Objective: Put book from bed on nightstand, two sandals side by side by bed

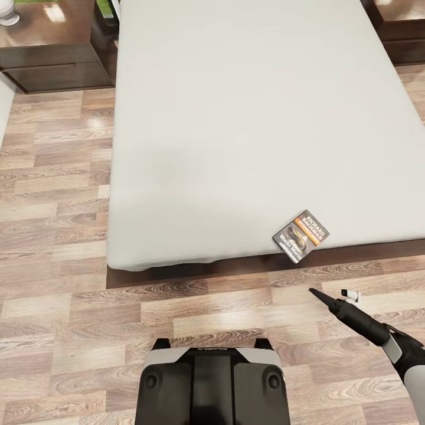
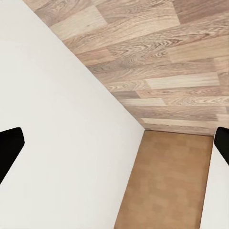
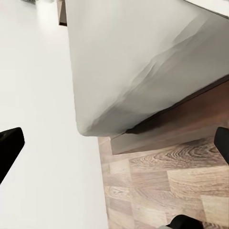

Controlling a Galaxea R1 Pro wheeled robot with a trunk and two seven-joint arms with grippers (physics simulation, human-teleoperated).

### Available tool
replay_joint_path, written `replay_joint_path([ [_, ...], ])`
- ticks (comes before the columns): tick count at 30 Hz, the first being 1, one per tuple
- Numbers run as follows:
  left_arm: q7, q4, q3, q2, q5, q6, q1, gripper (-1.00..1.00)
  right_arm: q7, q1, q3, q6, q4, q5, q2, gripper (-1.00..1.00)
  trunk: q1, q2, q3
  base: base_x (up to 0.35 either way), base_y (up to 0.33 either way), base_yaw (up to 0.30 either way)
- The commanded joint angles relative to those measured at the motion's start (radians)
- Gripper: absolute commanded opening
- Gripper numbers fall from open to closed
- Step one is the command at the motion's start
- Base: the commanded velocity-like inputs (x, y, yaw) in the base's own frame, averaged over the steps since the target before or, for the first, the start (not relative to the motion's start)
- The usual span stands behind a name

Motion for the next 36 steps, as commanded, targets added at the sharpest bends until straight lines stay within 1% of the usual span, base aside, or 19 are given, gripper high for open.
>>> replay_joint_path([
  [1, 0.006, 0.001, 0.002, 0.000, -0.009, -0.002, 0.000, 1.00, 0.004, -0.001, -0.003, 0.012, 0.000, 0.001, 0.000, 1.00, 0.000, -0.001, 0.000, 0.000, 0.000, 0.000],
  [14, 0.022, 0.001, 0.003, 0.000, 0.022, -0.001, 0.000, 1.00, 0.004, -0.001, -0.008, 0.017, -0.001, 0.000, 0.001, 1.00, 0.000, -0.001, 0.000, 0.000, 0.000, 0.000],
  [16, 0.041, 0.001, 0.003, 0.000, 0.033, -0.001, 0.000, 1.00, 0.004, -0.001, -0.008, 0.017, 0.000, 0.000, 0.001, 1.00, 0.000, -0.001, 0.000, 0.000, 0.000, 0.000],
  [17, 0.041, 0.001, 0.003, 0.000, 0.033, -0.001, 0.000, 1.00, 0.004, -0.001, -0.008, 0.017, 0.000, 0.000, 0.001, 1.00, 0.000, -0.001, 0.000, 0.000, 0.000, 0.000],
  [19, 0.070, 0.001, 0.003, 0.001, 0.048, -0.002, 0.000, 1.00, 0.004, -0.001, -0.007, 0.018, 0.000, 0.000, 0.002, 1.00, 0.000, -0.001, 0.000, 0.000, 0.000, 0.000],
  [20, 0.070, 0.001, 0.003, 0.001, 0.048, -0.002, 0.000, 1.00, 0.004, -0.001, -0.007, 0.018, 0.000, 0.000, 0.002, 1.00, 0.000, -0.001, 0.000, 0.000, 0.000, 0.000],
  [22, 0.111, 0.001, 0.003, 0.001, 0.067, -0.003, 0.000, 1.00, 0.004, -0.001, -0.006, 0.018, 0.001, 0.000, 0.002, 1.00, 0.000, -0.001, 0.000, 0.000, 0.000, 0.000],
  [23, 0.111, 0.001, 0.003, 0.001, 0.067, -0.003, 0.000, 1.00, 0.004, -0.001, -0.006, 0.018, 0.001, 0.000, 0.002, 1.00, 0.000, -0.001, 0.000, 0.000, 0.000, 0.000],
  [26, 0.192, 0.000, 0.003, 0.001, 0.100, -0.006, 0.000, 1.00, 0.004, -0.001, -0.005, 0.019, 0.001, -0.001, 0.002, 1.00, 0.000, -0.001, 0.000, 0.000, 0.000, 0.000],
  [27, 0.192, 0.000, 0.003, 0.001, 0.100, -0.006, 0.000, 1.00, 0.004, -0.001, -0.005, 0.019, 0.001, -0.001, 0.002, 1.00, 0.000, -0.001, 0.000, 0.000, 0.000, 0.000],
  [29, 0.249, 0.000, 0.002, 0.001, 0.125, -0.008, 0.000, 1.00, 0.004, -0.001, -0.005, 0.019, 0.001, 0.000, 0.002, 1.00, 0.000, -0.001, 0.000, 0.000, 0.000, 0.000],
  [30, 0.249, 0.000, 0.002, 0.001, 0.125, -0.008, 0.000, 1.00, 0.004, -0.001, -0.005, 0.019, 0.001, 0.000, 0.002, 1.00, 0.000, -0.001, 0.000, 0.000, 0.000, 0.000],
  [34, 0.338, -0.001, 0.001, 0.002, 0.169, -0.011, 0.000, 1.00, 0.004, -0.001, -0.004, 0.018, 0.001, 0.000, 0.002, 1.00, 0.000, -0.001, 0.000, 0.000, 0.000, 0.000],
  [35, 0.338, -0.001, 0.001, 0.002, 0.169, -0.011, 0.000, 1.00, 0.004, -0.001, -0.004, 0.018, 0.001, 0.000, 0.002, 1.00, 0.000, -0.001, 0.000, 0.000, 0.000, 0.000],
  [36, 0.353, -0.001, 0.001, 0.002, 0.176, -0.011, 0.000, 1.00, 0.004, -0.001, -0.004, 0.018, 0.001, 0.000, 0.002, 1.00, 0.000, -0.001, 0.000, 0.000, 0.000, 0.000],
])
